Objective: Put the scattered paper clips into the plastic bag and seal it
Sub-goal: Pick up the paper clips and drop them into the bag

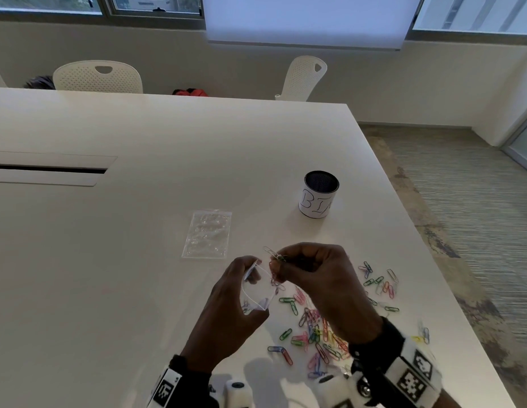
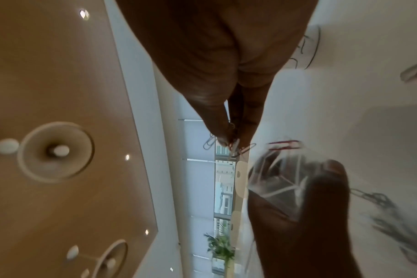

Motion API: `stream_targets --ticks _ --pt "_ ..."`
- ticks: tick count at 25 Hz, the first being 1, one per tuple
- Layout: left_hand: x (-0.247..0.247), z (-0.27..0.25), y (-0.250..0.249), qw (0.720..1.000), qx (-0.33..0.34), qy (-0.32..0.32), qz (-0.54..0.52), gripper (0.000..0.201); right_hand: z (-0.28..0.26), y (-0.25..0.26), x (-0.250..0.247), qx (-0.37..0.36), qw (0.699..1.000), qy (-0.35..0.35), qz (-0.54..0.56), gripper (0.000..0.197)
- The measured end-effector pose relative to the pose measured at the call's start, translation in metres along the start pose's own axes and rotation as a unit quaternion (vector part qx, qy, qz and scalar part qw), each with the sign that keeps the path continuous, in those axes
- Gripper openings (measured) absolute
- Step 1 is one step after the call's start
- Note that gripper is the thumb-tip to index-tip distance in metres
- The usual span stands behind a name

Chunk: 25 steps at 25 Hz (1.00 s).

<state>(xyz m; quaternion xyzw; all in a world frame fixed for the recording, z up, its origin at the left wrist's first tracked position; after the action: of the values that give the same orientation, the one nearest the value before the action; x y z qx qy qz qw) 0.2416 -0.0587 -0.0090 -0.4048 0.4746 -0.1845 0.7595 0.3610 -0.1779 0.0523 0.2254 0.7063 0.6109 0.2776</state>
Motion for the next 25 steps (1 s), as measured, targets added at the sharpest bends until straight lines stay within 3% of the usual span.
stream_targets --ticks 3,7,13,18,20,25 --pt "-0.001 0.0 0.0 1.0 -0.003 0.0 -0.002 0.055 -0.001 0.0 0.015 -0.052 0.992 -0.028 -0.111 0.012" --pt "0.0 -0.002 0.004 1.0 -0.015 0.001 -0.006 0.062 -0.005 0.005 0.025 -0.097 0.97 -0.02 -0.221 0.016" --pt "0.0 -0.003 0.003 1.0 -0.007 0.001 -0.004 0.058 -0.007 0.016 0.022 -0.114 0.96 -0.007 -0.255 0.02" --pt "-0.006 -0.005 0.004 1.0 0.0 -0.011 -0.012 0.064 0.002 0.004 -0.009 -0.119 0.954 -0.025 -0.275 0.014" --pt "-0.008 -0.005 0.005 1.0 0.0 -0.017 -0.017 0.065 0.002 -0.016 -0.006 -0.105 0.938 0.044 -0.327 0.012" --pt "-0.011 -0.003 0.005 1.0 -0.002 -0.024 -0.007 0.065 -0.024 -0.075 0.036 -0.077 0.852 0.278 -0.436 0.036"
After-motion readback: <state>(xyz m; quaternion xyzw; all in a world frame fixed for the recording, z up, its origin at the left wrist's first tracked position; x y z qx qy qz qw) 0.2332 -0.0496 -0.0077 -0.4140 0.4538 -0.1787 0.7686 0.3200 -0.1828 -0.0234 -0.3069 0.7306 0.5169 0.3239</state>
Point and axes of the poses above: each hand's wrist, its own z-axis towards the middle knuckle, its own x-axis out of the palm, y = z × x, the point moved 8 cm from there along z, towards the middle knuckle, and after that the axes turned 4 degrees about x, right-handed, at the moved point
